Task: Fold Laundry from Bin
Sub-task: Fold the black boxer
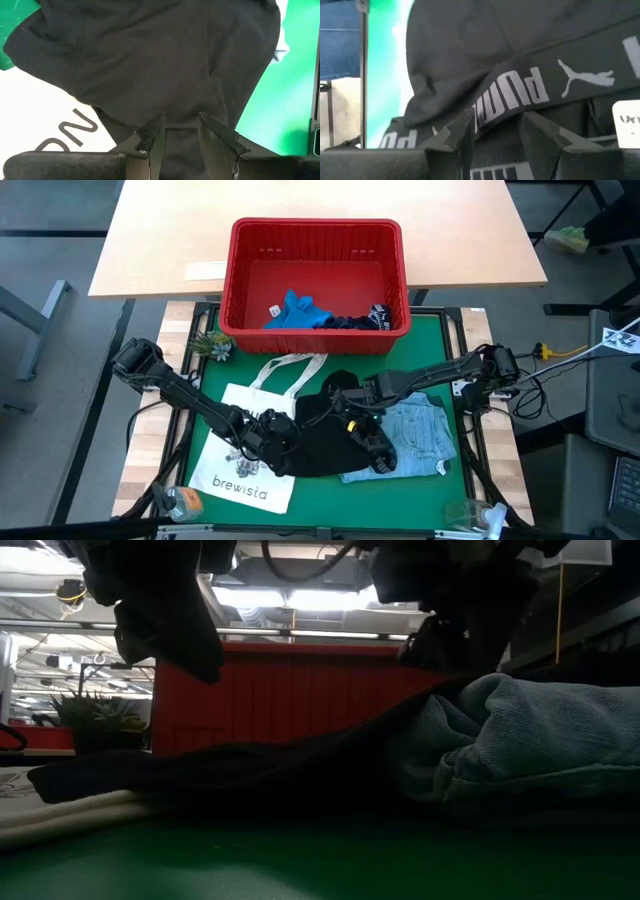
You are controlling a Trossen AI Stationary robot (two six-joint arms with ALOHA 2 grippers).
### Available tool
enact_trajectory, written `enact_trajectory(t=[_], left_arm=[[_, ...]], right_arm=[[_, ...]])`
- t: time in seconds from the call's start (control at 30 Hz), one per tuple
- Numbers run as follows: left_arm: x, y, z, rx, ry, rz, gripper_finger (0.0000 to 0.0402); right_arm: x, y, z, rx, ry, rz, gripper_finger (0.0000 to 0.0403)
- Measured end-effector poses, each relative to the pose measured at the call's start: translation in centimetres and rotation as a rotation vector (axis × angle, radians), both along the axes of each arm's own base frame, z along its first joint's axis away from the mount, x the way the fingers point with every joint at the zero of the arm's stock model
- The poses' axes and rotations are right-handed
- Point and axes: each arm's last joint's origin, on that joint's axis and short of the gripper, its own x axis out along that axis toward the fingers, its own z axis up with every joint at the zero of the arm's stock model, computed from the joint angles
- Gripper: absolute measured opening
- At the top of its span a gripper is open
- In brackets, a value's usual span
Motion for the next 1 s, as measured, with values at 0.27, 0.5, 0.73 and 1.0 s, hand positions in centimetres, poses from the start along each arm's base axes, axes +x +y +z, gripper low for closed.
enact_trajectory(t=[0.27, 0.5, 0.73, 1.0], left_arm=[[0.0, 0.0, 0.0, -0.002, 0.001, -0.003, 0.0112], [-0.6, -1.3, -0.1, -0.067, 0.038, -0.093, 0.0112], [-2.1, -3.6, 0.0, -0.031, 0.019, -0.155, 0.0112], [-3.1, -4.8, 0.0, 0.033, -0.023, -0.157, 0.0112]], right_arm=[[0.4, 0.0, 0.1, -0.014, -0.049, -0.004, 0.0149], [0.5, -0.1, 0.1, -0.057, -0.056, -0.015, 0.0142], [0.5, -0.1, 0.0, -0.079, -0.078, 0.024, 0.0053], [0.5, 0.0, 0.3, -0.05, -0.111, 0.091, 0.0012]])
